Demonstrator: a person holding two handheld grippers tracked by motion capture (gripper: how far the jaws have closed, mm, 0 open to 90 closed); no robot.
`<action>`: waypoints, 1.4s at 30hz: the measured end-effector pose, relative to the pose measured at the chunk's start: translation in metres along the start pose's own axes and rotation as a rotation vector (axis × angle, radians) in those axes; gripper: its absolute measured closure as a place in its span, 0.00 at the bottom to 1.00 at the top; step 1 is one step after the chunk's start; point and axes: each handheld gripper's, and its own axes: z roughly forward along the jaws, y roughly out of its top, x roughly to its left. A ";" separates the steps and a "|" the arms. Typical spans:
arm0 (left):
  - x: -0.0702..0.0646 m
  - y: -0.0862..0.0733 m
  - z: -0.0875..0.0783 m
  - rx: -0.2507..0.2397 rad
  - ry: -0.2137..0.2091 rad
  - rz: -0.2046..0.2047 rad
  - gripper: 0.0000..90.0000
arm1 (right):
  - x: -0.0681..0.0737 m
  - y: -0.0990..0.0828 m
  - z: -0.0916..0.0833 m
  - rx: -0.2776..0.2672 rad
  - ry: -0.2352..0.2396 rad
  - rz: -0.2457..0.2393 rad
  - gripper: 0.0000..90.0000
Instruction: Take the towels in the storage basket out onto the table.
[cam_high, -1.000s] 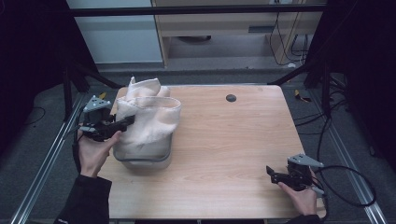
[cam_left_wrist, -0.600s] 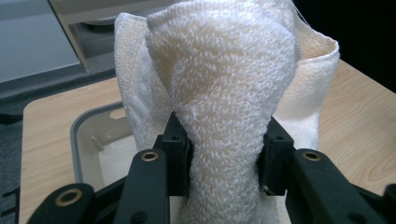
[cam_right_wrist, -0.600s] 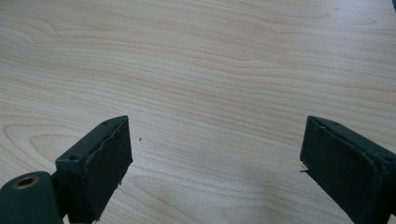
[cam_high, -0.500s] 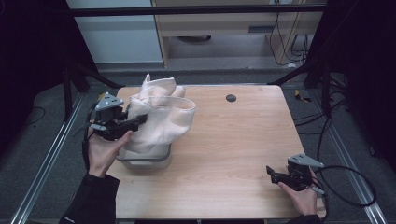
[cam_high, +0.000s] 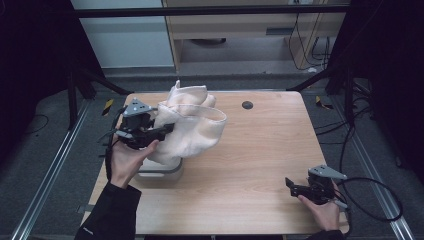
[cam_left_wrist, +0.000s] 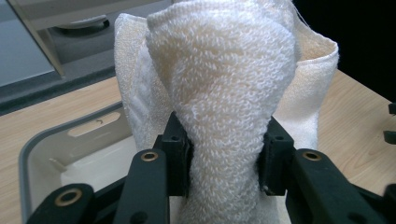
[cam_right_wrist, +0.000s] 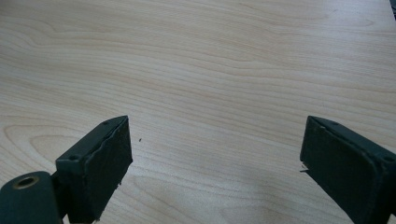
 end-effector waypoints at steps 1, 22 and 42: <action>-0.004 0.001 0.002 0.002 -0.008 0.004 0.68 | 0.000 0.000 0.000 0.000 -0.001 0.002 0.10; -0.044 0.006 0.049 0.051 -0.086 0.055 0.68 | 0.000 0.000 -0.001 -0.008 -0.004 0.004 0.10; -0.077 -0.017 0.113 0.147 -0.146 0.080 0.68 | -0.002 0.000 -0.002 -0.018 -0.007 0.001 0.10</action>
